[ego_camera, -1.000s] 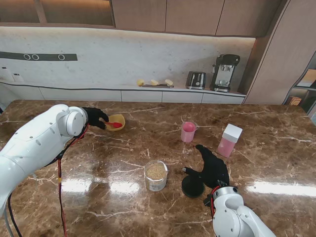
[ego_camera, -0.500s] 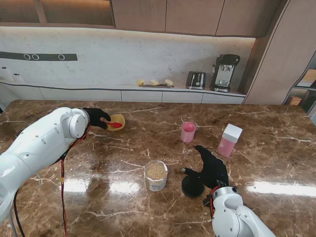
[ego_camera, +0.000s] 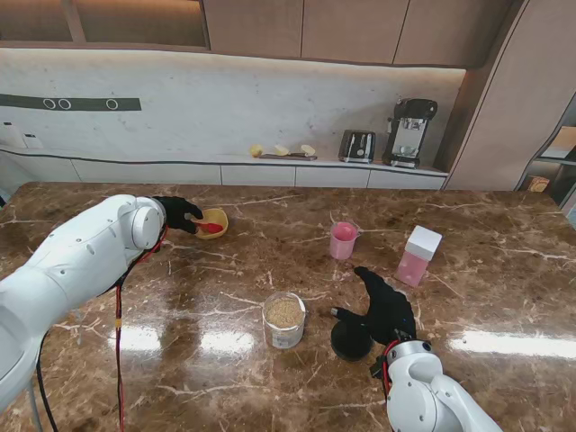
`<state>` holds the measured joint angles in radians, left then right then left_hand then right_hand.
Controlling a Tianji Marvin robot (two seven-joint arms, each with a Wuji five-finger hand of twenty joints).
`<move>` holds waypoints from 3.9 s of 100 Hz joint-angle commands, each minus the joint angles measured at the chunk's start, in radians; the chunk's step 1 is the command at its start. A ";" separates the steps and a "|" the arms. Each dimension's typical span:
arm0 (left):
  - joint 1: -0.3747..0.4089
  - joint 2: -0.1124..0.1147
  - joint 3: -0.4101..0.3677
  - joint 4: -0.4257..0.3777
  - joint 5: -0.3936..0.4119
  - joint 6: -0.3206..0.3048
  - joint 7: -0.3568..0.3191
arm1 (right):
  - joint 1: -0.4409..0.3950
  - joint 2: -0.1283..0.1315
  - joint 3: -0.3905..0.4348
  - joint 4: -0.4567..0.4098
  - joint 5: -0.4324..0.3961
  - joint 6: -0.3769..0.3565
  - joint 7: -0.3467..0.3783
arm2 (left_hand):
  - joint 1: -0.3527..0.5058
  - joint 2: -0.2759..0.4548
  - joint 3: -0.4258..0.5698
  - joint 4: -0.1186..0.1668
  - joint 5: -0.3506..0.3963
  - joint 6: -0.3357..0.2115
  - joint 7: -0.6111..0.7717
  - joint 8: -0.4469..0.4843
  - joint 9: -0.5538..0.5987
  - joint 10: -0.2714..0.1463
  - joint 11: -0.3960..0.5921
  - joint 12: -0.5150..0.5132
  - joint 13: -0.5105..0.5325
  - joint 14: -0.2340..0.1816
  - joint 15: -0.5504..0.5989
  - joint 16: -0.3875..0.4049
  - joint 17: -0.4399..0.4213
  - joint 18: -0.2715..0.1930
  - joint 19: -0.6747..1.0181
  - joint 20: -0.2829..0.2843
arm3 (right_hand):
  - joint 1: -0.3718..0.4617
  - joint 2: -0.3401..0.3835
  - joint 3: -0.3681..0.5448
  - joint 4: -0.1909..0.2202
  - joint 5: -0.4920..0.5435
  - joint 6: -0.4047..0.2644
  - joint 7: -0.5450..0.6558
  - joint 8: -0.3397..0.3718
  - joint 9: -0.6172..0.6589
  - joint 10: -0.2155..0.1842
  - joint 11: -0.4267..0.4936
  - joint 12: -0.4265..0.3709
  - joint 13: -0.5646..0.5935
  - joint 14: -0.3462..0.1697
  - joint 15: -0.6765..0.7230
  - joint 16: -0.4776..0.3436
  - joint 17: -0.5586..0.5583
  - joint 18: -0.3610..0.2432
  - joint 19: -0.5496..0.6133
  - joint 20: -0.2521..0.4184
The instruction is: Measure grain into the airtight container
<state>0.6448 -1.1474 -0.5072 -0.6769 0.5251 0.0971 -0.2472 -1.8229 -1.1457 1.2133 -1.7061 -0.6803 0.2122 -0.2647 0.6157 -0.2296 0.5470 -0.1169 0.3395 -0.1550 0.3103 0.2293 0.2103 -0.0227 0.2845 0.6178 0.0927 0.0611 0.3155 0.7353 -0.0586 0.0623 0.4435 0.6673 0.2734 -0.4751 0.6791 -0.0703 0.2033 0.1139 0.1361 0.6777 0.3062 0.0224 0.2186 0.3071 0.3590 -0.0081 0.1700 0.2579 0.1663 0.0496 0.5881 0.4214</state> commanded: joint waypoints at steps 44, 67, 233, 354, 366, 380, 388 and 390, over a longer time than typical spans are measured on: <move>-0.061 -0.059 0.085 0.123 -0.048 -0.059 0.031 | -0.003 -0.001 -0.002 0.011 0.010 0.007 0.017 | -0.004 -0.007 0.057 0.018 0.073 0.036 0.126 0.058 -0.033 -0.012 0.014 0.010 -0.019 -0.005 0.032 0.012 -0.001 0.001 0.038 -0.010 | -0.033 0.014 -0.017 0.037 0.012 -0.023 0.004 -0.006 -0.007 0.000 -0.004 0.009 -0.002 0.000 0.002 0.015 -0.004 -0.003 0.014 0.012; -0.068 -0.066 0.102 0.134 -0.049 -0.065 0.036 | -0.002 0.000 0.000 0.014 0.014 0.004 0.020 | 0.012 -0.020 0.063 -0.001 0.080 0.043 0.322 0.186 -0.033 -0.013 0.020 0.012 -0.019 -0.005 0.041 0.014 0.001 -0.005 0.051 -0.016 | -0.030 0.016 -0.018 0.037 0.012 -0.027 0.003 -0.006 -0.010 0.000 -0.004 0.010 -0.002 0.000 0.003 0.016 -0.002 0.000 0.017 0.016; -0.114 -0.200 0.213 0.382 -0.093 -0.164 0.165 | 0.005 0.003 0.008 0.040 0.021 -0.012 0.036 | 0.209 -0.185 0.043 -0.051 0.096 0.011 0.792 0.504 0.021 -0.011 0.231 -0.015 0.050 0.014 0.142 0.007 0.013 -0.010 0.286 -0.052 | -0.012 0.024 -0.030 0.037 0.015 -0.044 -0.006 -0.003 -0.022 0.000 -0.005 0.009 -0.001 -0.001 0.002 0.018 0.010 0.005 0.028 0.037; -0.122 -0.218 0.225 0.415 -0.100 -0.198 0.170 | 0.026 0.001 0.000 0.075 0.036 -0.029 0.030 | 0.149 -0.194 0.074 -0.055 0.325 0.120 0.470 0.105 0.173 -0.002 0.245 -0.034 0.127 0.028 0.144 -0.011 0.005 0.004 0.328 -0.090 | 0.000 0.038 -0.043 0.038 0.016 -0.049 -0.010 0.000 -0.024 0.001 -0.002 0.010 -0.005 0.001 0.003 0.019 0.014 0.005 0.032 0.045; -0.123 -0.220 0.229 0.415 -0.100 -0.199 0.166 | 0.026 0.000 0.000 0.077 0.037 -0.029 0.029 | 0.170 -0.209 0.076 -0.056 0.361 0.097 0.539 0.137 0.181 -0.005 0.249 -0.031 0.132 0.025 0.147 -0.009 0.006 -0.005 0.362 -0.074 | -0.001 0.038 -0.044 0.038 0.015 -0.049 -0.011 0.000 -0.024 0.001 -0.002 0.010 -0.006 0.000 0.003 0.019 0.014 0.006 0.033 0.047; -0.123 -0.223 0.233 0.415 -0.099 -0.195 0.169 | 0.025 0.000 0.001 0.077 0.038 -0.027 0.029 | 0.212 -0.213 0.085 -0.056 0.366 0.060 0.672 0.152 0.190 -0.007 0.256 -0.027 0.141 0.027 0.155 -0.007 0.004 -0.006 0.405 -0.067 | 0.001 0.039 -0.043 0.039 0.016 -0.049 -0.011 0.001 -0.026 0.002 -0.003 0.010 -0.007 0.002 0.003 0.019 0.014 0.006 0.033 0.048; -0.124 -0.223 0.235 0.415 -0.098 -0.195 0.170 | 0.026 0.000 0.002 0.078 0.040 -0.027 0.029 | 0.229 -0.216 0.091 -0.058 0.358 0.042 0.720 0.178 0.193 -0.008 0.257 -0.027 0.143 0.027 0.157 -0.007 0.004 -0.005 0.418 -0.065 | 0.001 0.040 -0.044 0.039 0.015 -0.049 -0.012 0.001 -0.026 0.003 -0.003 0.010 -0.007 0.002 0.003 0.019 0.014 0.005 0.034 0.049; -0.124 -0.223 0.235 0.415 -0.098 -0.195 0.170 | 0.026 0.000 0.002 0.079 0.040 -0.027 0.029 | 0.231 -0.216 0.092 -0.058 0.352 0.038 0.729 0.188 0.192 -0.007 0.258 -0.027 0.142 0.028 0.157 -0.007 0.003 -0.006 0.420 -0.065 | 0.001 0.039 -0.044 0.039 0.016 -0.049 -0.012 0.001 -0.026 0.002 -0.003 0.010 -0.007 0.002 0.003 0.019 0.014 0.005 0.033 0.049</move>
<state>0.5272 -1.3634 -0.2764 -0.2642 0.4246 -0.0982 -0.0775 -1.7900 -1.1433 1.2151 -1.6350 -0.6473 0.1816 -0.2466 0.7911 -0.4322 0.5948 -0.1556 0.6743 -0.0708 0.9737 0.3857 0.3664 -0.0187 0.5191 0.5811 0.2159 0.0611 0.4705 0.7338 -0.0450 0.0574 0.8302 0.5875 0.2752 -0.4487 0.6526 -0.0702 0.2033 0.0918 0.1361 0.6774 0.3055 0.0243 0.2186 0.3071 0.3590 -0.0079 0.1705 0.2611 0.1800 0.0521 0.6015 0.4449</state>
